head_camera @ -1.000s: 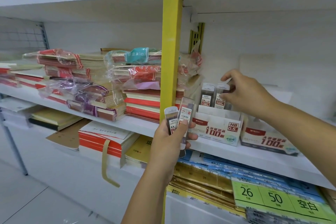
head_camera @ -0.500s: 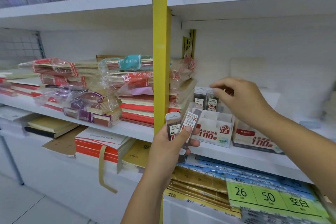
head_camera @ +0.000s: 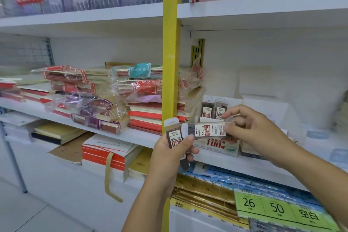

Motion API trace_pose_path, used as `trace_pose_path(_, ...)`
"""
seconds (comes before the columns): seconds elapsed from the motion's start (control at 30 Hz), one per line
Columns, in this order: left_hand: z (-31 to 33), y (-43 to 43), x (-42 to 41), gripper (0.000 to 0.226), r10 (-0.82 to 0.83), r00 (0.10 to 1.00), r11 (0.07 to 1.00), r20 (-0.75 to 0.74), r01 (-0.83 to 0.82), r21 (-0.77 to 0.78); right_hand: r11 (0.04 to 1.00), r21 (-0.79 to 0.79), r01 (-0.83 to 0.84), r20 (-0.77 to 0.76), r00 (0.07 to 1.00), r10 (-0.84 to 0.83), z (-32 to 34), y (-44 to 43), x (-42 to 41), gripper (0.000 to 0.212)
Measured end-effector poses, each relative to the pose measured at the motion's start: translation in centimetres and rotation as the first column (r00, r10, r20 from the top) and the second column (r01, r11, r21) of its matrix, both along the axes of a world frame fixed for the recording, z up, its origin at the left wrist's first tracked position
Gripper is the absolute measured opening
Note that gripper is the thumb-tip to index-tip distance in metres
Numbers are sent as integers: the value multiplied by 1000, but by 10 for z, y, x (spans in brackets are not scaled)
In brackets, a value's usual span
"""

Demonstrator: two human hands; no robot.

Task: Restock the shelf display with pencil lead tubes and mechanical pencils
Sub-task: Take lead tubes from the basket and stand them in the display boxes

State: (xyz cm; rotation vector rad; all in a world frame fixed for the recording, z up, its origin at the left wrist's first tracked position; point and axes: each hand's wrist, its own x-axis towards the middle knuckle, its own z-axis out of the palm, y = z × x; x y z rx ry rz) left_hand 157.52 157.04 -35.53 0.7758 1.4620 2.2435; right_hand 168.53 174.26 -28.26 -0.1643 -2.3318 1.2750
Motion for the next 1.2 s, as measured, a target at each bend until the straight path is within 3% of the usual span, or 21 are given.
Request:
trace_pose_path(0.23,1,0,-3,10,58,994,996,-89,-64,-59,974,216,-61,-21,998,67,9,-12,-5,20)
trace_pose_path(0.37,2,4,-1,10,35,990,995,-134,-47,-84,925,367,-101,30,995,97,14,-19,-14,52)
trace_pose_path(0.47,4,8,-2,24,21,996,998,-85,-26,-60,962,274,-4,-116,993,38,28,-7,-16,72)
trace_pose_path(0.57,2,13,-3,19,38,997,999,-60,-40,-34,966,195,172,-308,946,-107,44,14,-21,61)
trace_pose_path(0.73,-2,13,-5,32,108,989,993,-104,-113,-38,790,478,383,-324,913,-247,42,36,-36,47)
trace_pose_path(0.83,-1,14,-5,35,114,985,991,-132,-122,-54,722,579,379,-285,924,-256,34,44,-47,45)
trace_pose_path(1.0,-1,15,-4,35,124,981,989,-149,-134,-60,729,616,299,-181,954,-238,27,51,-61,42)
trace_pose_path(1.2,0,13,-4,32,105,979,988,-174,-122,-92,616,689,382,-177,913,-368,25,52,-71,28)
